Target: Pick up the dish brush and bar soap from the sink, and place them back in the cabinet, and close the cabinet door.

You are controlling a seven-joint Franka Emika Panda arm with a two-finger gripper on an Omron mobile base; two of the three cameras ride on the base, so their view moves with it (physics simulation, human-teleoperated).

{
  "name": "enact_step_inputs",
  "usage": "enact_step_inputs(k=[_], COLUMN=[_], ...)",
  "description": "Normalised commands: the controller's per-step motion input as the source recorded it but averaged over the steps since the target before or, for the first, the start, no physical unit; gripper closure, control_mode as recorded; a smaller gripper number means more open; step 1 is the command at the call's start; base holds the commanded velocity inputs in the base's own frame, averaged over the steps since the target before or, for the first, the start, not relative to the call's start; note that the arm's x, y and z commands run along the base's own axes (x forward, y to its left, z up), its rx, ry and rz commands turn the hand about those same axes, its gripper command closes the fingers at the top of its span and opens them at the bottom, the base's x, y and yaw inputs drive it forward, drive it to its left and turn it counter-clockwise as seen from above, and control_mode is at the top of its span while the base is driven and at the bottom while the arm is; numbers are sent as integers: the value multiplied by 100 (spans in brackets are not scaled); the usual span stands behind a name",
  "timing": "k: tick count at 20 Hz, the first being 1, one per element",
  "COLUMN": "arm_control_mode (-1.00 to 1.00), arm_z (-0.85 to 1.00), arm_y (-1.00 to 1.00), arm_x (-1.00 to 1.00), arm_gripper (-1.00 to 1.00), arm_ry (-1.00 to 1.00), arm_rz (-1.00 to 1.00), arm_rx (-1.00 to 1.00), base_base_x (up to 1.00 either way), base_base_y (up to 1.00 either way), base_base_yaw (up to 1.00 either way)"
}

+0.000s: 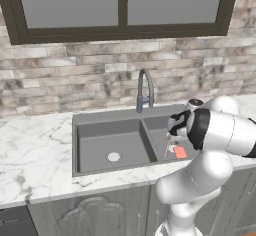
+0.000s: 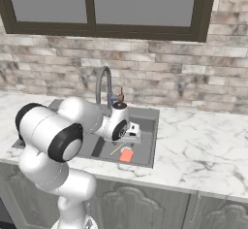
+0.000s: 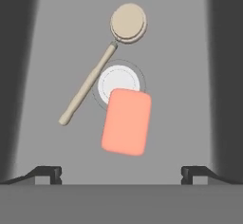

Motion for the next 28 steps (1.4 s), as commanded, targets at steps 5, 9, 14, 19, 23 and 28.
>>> enact_step_inputs(k=[5,9,14,19,23,28], arm_control_mode=[-100,-100,-100,-100,-100,-100], arm_z=[-26,-23,-22,-24,-25,-23], arm_y=[0,-1,0,0,0,-3], arm_x=[3,3,4,6,5,2], arm_gripper=[-100,-100,-100,-100,-100,-100], arm_ry=[0,0,0,0,0,0], arm_rz=[0,0,0,0,0,0], arm_rx=[0,0,0,0,0,2], base_base_x=[0,0,0,0,0,0], base_base_y=[0,0,0,0,0,0], base_base_yaw=[0,0,0,0,0,0])
